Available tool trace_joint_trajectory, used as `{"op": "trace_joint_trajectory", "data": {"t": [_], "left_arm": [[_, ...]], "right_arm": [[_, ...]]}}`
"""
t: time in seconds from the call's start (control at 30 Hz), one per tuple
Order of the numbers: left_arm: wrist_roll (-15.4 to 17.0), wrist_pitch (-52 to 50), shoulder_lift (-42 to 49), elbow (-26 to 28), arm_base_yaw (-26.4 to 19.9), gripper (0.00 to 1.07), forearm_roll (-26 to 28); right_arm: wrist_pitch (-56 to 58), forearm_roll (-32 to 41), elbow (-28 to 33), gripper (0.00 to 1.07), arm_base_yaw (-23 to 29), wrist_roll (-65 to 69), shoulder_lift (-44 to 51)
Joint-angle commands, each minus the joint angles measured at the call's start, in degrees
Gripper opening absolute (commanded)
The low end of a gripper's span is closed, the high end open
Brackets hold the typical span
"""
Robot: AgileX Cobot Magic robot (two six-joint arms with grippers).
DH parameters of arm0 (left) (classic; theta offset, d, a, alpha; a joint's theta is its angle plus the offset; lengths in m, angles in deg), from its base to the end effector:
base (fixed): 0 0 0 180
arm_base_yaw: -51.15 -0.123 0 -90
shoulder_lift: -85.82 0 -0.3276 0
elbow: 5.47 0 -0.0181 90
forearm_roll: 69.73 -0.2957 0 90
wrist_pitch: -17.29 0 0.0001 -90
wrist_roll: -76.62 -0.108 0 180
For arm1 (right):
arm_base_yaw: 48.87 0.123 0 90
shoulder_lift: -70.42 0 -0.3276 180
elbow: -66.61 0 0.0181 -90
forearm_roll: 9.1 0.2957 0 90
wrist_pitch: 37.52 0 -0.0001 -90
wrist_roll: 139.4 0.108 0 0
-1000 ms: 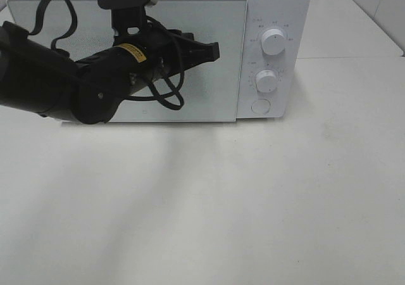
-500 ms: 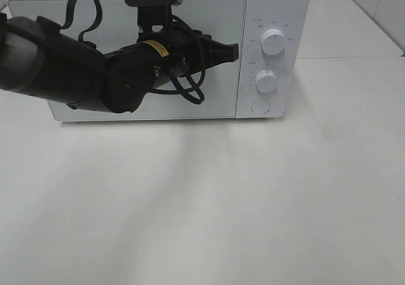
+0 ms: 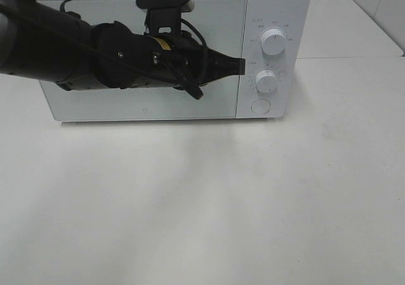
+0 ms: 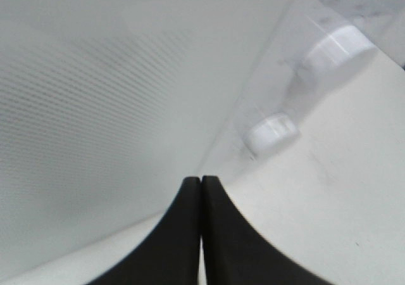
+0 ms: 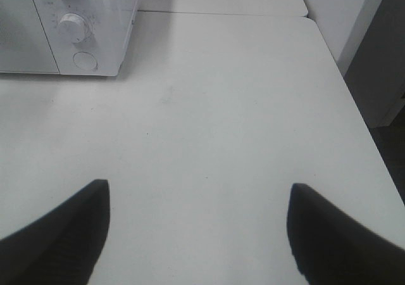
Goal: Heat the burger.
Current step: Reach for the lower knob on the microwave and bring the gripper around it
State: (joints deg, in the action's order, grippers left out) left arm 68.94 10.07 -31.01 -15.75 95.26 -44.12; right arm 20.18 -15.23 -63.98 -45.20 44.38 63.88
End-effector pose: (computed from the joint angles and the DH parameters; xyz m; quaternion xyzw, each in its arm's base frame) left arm 0.3540 -0.3351 0.1964 0.1848 0.8485 -0.2344 0.4370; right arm 0.0086 -0.0092 0.2979 0.0016 0.8358 -0.0179 0.5487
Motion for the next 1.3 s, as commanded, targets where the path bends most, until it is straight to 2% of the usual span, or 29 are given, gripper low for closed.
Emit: {"op": "trace_joint_trajectory", "data": {"t": [0.03,0.07,0.1,0.13,0.17,0.2,0.23,0.27,0.37,0.43,0.5,0.53,0.63,0.7,0.73,0.77,0.8,0.83,0.87,0.9,0.97,1.03,1.1,1.2,1.27,1.3], "left_arm": [[-0.2,10.8,2.5,0.2,0.6,0.04,0.2],[-0.1,17.5,3.7,0.2,0.6,0.16,0.3],[-0.1,17.5,3.7,0.2,0.6,0.16,0.3],[-0.1,20.7,4.3,0.2,0.6,0.24,0.2],[-0.1,25.3,4.9,0.2,0.6,0.53,0.2],[-0.1,25.3,4.9,0.2,0.6,0.53,0.2],[-0.1,27.1,5.2,0.2,0.6,0.69,0.2],[-0.2,31.7,5.7,0.2,0.6,0.98,0.1],[-0.2,33.8,6.0,0.2,0.6,1.02,0.1],[-0.5,42.1,7.6,0.3,0.5,1.0,-1.5],[-0.5,44.1,8.0,0.3,0.5,1.0,-2.2],[-0.5,48.3,9.1,0.3,0.5,1.0,-5.4],[-0.5,50.3,9.7,0.3,0.5,1.0,-7.8],[3.6,57.4,11.9,0.3,0.5,1.0,-15.2],[3.6,57.4,11.9,0.3,0.5,1.0,-15.2],[5.3,59.1,12.4,0.3,0.5,1.0,-17.4],[9.2,61.9,13.5,0.3,0.5,1.0,-22.1],[9.2,61.9,13.5,0.3,0.5,1.0,-22.1],[11.2,63.3,14.0,0.3,0.5,1.0,-24.6],[11.2,63.3,14.0,0.3,0.5,1.0,-24.6],[17.9,67.6,16.3,0.3,0.5,1.0,-32.7],[19.1,68.5,16.9,0.2,0.5,1.0,-34.2],[19.4,69.4,18.2,0.2,0.5,1.0,-35.5],[18.7,69.9,20.4,0.2,-1.3,1.0,-33.9],[15.6,70.8,23.1,0.2,-5.4,1.0,-30.4],[15.6,70.8,23.1,0.2,-5.4,1.0,-30.4]], "right_arm": [[-0.7,-0.4,0.2,0.75,-0.2,-0.4,1.6],[-0.7,-0.4,0.2,0.75,-0.2,-0.4,1.6],[-0.7,-0.4,0.2,0.75,-0.2,-0.4,1.6],[-0.7,-0.4,0.2,0.75,-0.2,-0.4,1.6],[-0.7,-0.4,0.2,0.75,-0.2,-0.4,1.6],[-0.7,-0.4,0.2,0.75,-0.2,-0.4,1.6],[-0.7,-0.4,0.2,0.75,-0.2,-0.4,1.6],[-0.7,-0.4,0.2,0.75,-0.2,-0.4,1.6],[-0.7,-0.4,0.2,0.75,-0.2,-0.4,1.6],[-0.7,-0.4,0.2,0.75,-0.2,-0.4,1.6],[-0.7,-0.4,0.2,0.75,-0.2,-0.4,1.6],[-0.7,-0.4,0.2,0.75,-0.2,-0.4,1.6],[-0.7,-0.4,0.2,0.75,-0.2,-0.4,1.6],[-0.7,-0.4,0.2,0.75,-0.2,-0.4,1.6],[-0.7,-0.4,0.2,0.75,-0.2,-0.4,1.6],[-0.7,-0.4,0.2,0.75,-0.2,-0.4,1.6],[-0.7,-0.4,0.2,0.75,-0.2,-0.4,1.6],[-0.7,-0.4,0.2,0.75,-0.2,-0.4,1.6],[-0.7,-0.4,0.2,0.75,-0.2,-0.4,1.6],[-0.7,-0.4,0.2,0.75,-0.2,-0.4,1.6],[-0.7,-0.4,0.2,0.75,-0.2,-0.4,1.6],[-0.7,-0.4,0.2,0.75,-0.2,-0.4,1.6],[-0.7,-0.4,0.2,0.75,-0.2,-0.4,1.6],[-0.7,-0.4,0.2,0.75,-0.2,-0.4,1.6],[-0.7,-0.4,0.2,0.75,-0.2,-0.4,1.6],[-0.7,-0.4,0.2,0.75,-0.2,-0.4,1.6]]}}
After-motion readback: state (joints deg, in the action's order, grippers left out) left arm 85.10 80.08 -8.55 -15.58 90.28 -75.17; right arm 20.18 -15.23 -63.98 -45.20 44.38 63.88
